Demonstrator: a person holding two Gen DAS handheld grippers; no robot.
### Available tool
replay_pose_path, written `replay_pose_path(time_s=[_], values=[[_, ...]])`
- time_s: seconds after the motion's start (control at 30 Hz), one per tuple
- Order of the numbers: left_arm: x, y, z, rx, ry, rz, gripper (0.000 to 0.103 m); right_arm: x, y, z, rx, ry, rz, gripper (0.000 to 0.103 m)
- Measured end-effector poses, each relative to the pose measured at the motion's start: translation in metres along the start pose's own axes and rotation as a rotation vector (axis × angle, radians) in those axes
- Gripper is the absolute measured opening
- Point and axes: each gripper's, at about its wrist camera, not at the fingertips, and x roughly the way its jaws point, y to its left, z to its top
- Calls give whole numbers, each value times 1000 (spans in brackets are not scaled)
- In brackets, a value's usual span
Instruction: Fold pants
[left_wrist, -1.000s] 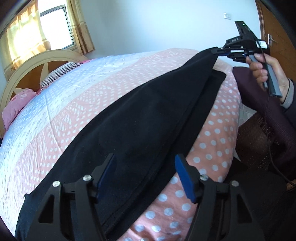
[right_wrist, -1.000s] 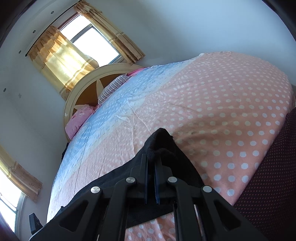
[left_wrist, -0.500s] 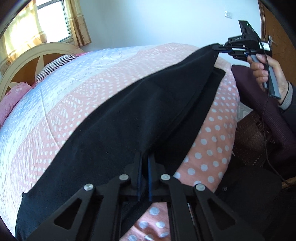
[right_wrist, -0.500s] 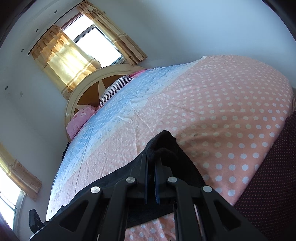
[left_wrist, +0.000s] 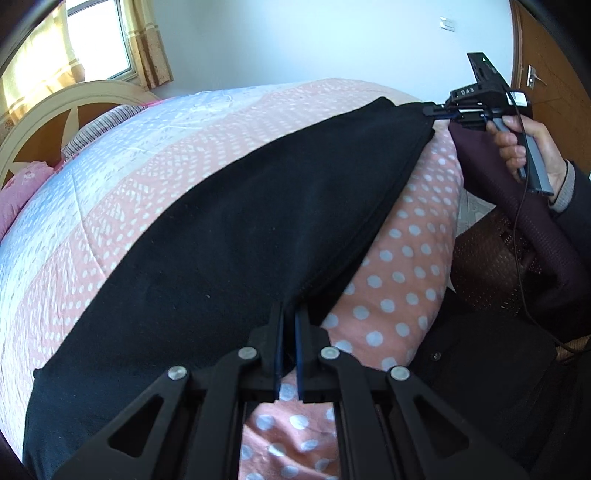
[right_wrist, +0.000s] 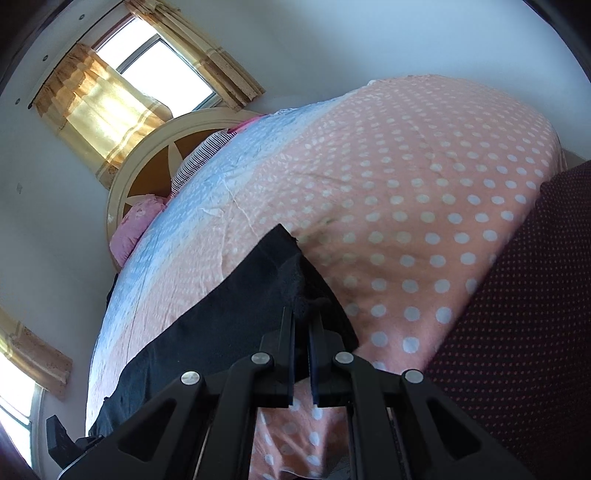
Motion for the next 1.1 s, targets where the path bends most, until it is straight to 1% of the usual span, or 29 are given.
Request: replay_pose_path(time_s=[0.03,0.07,0.13,0.17,0.2,0.23,0.27,0.3,0.33,0.37,0.43,0.47,0.5,0.57,0.67,0.73,0.77,0.8,0.83,0.87,0.9,0.93,1.0,1.03,1.1], values=[[1,1,-1,-3,-4,-4,7,4,0,-1,-8,13,-12,6],[0,1,-3,2,-6,-6,10,8,0,-3,-21,26,-34,6],[-3,-3,-4,25,-4,3,15,9,-3,-4,-6,28,-33,6],[-4,-4,-5,32,-5,0,18,8,-5,-3,4,21,-30,9],[-7,-5,-7,38,-7,-9,20,6,-8,-2,11,11,-44,15],[-10,-6,-9,46,-11,-10,23,3,-11,-1,18,0,-68,21],[-15,-4,-11,52,-17,-3,28,-1,-15,2,33,-20,-101,23],[-19,-4,-14,55,-24,1,31,-8,-20,5,56,-49,-123,23],[-24,-3,-17,54,-35,1,38,-15,-26,9,79,-73,-123,23],[-29,-1,-20,51,-50,5,47,-22,-30,15,103,-100,-109,23],[-39,5,-23,43,-77,28,58,-30,-31,25,110,-135,-80,23],[-43,9,-23,39,-90,44,61,-30,-26,31,97,-136,-64,23],[-46,14,-22,35,-100,67,62,-28,-22,37,83,-134,-43,23],[-49,26,-20,13,-113,126,67,-16,-10,47,48,-109,23,23],[-46,51,-17,-65,-118,184,72,15,3,59,34,-24,69,23],[-39,69,-20,-126,-93,207,72,36,7,64,45,38,76,23],[-35,76,-22,-155,-82,207,72,50,9,65,53,95,81,23],[-31,82,-25,-185,-70,202,72,60,8,66,64,119,68,23],[-26,87,-28,-210,-57,193,72,66,7,67,68,124,54,23],[-23,91,-30,-231,-46,183,72,69,10,67,47,125,55,21],[-20,93,-33,-243,-39,176,72,69,13,68,25,113,54,15],[-17,94,-35,-249,-32,174,72,66,16,69,14,96,64,2],[-14,95,-37,-247,-25,175,72,51,26,71,6,34,137,2],[-13,95,-38,-245,-24,176,72,41,30,72,-7,-4,156,2],[-8,95,-36,-251,-24,174,72,31,34,71,-27,-35,123,2]])
